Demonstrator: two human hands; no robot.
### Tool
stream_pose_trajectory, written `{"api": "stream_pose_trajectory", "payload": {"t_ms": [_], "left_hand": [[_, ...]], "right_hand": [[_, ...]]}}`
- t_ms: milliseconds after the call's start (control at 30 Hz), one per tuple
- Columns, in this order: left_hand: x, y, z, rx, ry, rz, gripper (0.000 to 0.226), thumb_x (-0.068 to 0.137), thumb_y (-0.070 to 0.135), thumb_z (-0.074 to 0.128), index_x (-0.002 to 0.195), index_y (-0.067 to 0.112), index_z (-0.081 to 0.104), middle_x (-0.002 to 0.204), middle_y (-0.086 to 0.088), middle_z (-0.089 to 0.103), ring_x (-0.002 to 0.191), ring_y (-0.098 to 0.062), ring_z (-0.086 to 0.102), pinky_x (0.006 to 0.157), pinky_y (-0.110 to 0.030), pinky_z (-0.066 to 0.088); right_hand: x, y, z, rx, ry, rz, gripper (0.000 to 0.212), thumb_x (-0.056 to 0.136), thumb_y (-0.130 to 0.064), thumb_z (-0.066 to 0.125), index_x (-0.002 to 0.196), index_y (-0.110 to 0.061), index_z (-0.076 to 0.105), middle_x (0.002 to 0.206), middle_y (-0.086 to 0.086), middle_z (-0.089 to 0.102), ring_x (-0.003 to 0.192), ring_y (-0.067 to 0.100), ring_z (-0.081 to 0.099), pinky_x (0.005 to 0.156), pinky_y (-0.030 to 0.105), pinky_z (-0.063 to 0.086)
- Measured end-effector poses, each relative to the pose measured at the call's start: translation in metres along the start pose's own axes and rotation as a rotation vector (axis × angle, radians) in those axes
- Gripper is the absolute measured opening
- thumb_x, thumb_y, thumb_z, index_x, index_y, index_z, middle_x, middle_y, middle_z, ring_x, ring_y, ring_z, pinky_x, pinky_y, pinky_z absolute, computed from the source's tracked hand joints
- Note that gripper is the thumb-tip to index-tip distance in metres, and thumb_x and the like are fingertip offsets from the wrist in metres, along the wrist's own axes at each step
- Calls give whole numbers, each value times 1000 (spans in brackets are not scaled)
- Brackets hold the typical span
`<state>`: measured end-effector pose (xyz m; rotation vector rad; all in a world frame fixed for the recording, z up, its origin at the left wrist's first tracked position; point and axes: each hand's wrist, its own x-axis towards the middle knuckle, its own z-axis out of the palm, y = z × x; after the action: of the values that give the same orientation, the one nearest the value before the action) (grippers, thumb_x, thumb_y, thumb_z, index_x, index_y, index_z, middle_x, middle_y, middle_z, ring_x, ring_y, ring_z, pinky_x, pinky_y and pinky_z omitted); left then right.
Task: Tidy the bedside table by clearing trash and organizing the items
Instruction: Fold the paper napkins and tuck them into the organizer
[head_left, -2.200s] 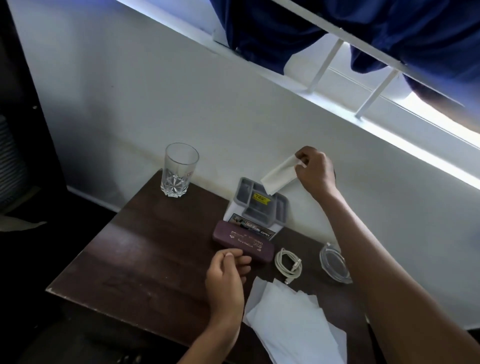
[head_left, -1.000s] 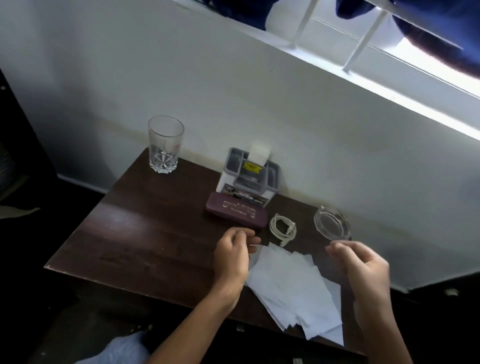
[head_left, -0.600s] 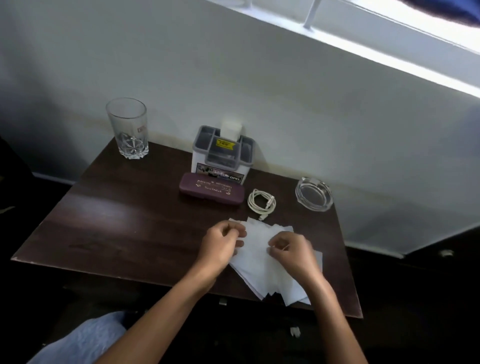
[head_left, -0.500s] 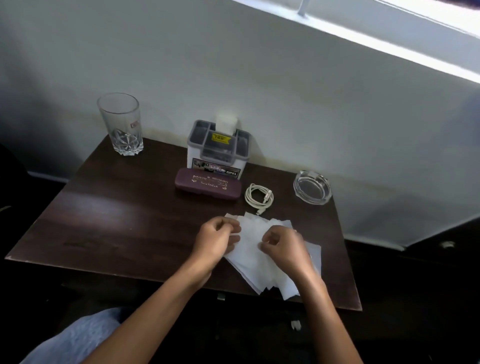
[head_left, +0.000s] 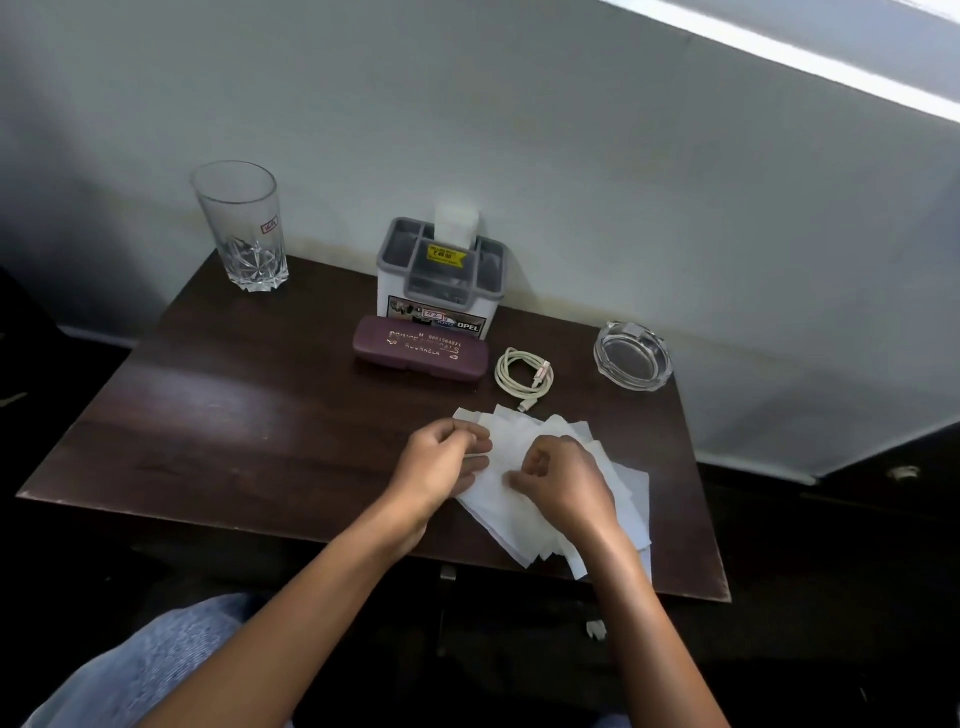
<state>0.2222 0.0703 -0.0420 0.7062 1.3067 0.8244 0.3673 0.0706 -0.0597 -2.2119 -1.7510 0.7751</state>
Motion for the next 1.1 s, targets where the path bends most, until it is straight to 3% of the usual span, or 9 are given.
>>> {"api": "stream_pose_trajectory", "payload": {"t_ms": [133,267,467,533,667,767,867,967,1100], "left_hand": [[0,1,0,-1,-12,-2,24,95,11,40,84,18,61,105,-7,68,105,-23,64,89,-30,48],[0,2,0,-21,-26,-5,21,95,14,42,91,16,62,106,-6,69,104,-21,64,90,-32,49],[-1,4,2,-187,-121,18,22,94,12,43,103,17,63,111,-5,70,109,-19,63,90,-29,49],[-3,3,3,-312,-207,-39,25,94,21,45,113,16,61,114,-6,68,110,-19,61,94,-31,47],[-8,3,6,-408,-396,-94,52,92,53,36,118,16,62,107,-3,67,104,-16,60,100,-33,42],[-12,4,5,-463,-478,-88,66,89,63,29,121,15,62,103,-6,67,96,-17,62,90,-31,48],[-10,6,3,-586,-485,-112,63,90,59,31,116,11,64,99,-7,68,90,-17,63,86,-30,51],[-8,6,0,-635,-444,-128,46,93,45,40,111,11,66,102,-9,71,89,-19,68,86,-34,51],[-8,6,-1,-630,-360,-156,27,93,21,49,109,8,65,107,-11,71,92,-22,69,87,-36,52]], "right_hand": [[4,1,-2,70,-7,35,19,81,-19,64,65,-21,53,80,0,61,77,18,57,63,29,42],[2,-3,-29,435,-14,146,19,81,-8,67,64,-10,59,63,3,56,56,15,51,56,30,43],[-13,-19,-67,733,30,127,12,79,-7,67,69,-8,60,72,9,60,66,17,56,55,26,50],[-16,-26,-65,772,-5,85,14,79,-6,66,67,-8,59,67,7,57,64,16,54,52,24,48],[-17,-40,-52,768,-76,53,9,79,-7,67,73,-5,61,72,11,58,67,18,56,56,27,50],[-19,-46,-44,766,-125,51,13,81,-9,67,81,3,64,69,11,59,62,17,56,52,22,50],[-20,-48,-44,815,-126,28,18,86,-13,63,85,5,67,70,10,61,56,15,56,48,20,44],[-16,-39,-57,930,56,51,13,87,-10,60,83,0,67,69,9,61,51,14,52,46,22,36],[-11,-15,-71,854,186,127,6,86,-16,63,86,-11,68,82,10,66,65,14,57,59,24,43]]}}
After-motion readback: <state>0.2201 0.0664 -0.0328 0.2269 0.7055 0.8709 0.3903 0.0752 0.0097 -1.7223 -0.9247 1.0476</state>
